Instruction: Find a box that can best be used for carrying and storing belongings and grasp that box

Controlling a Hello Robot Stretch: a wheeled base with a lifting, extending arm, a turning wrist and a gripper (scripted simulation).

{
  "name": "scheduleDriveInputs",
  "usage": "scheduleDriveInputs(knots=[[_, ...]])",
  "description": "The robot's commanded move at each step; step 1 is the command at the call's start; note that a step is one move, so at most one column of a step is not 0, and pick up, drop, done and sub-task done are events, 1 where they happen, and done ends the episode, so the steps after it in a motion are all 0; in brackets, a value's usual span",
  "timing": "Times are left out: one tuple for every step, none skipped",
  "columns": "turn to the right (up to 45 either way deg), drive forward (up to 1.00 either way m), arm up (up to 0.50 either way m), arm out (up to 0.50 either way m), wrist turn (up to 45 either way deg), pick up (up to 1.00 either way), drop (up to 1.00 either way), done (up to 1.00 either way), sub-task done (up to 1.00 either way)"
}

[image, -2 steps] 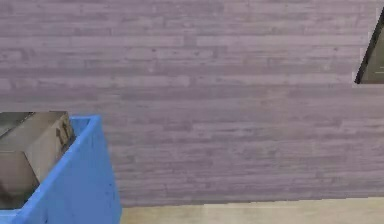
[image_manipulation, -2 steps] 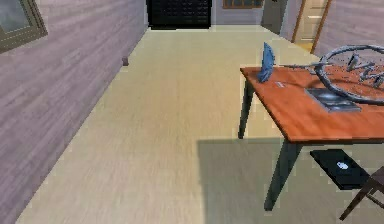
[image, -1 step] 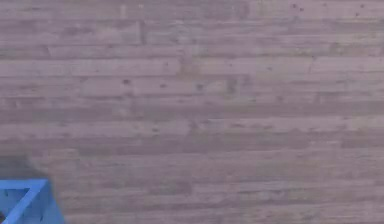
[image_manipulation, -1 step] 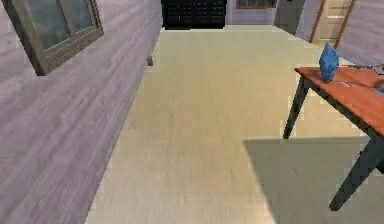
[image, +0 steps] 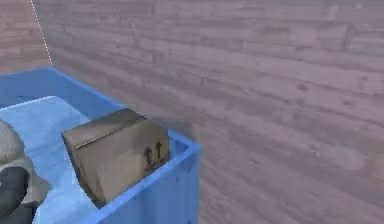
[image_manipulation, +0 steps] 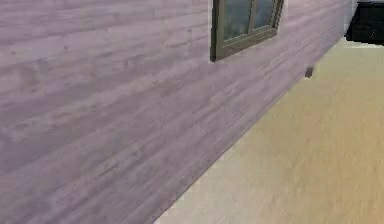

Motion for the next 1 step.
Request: scheduleDriveInputs(knots=[[-45.0, 0.00, 0.00, 0.00, 0.0, 0.00, 0.00, 0.00, 0.00]])
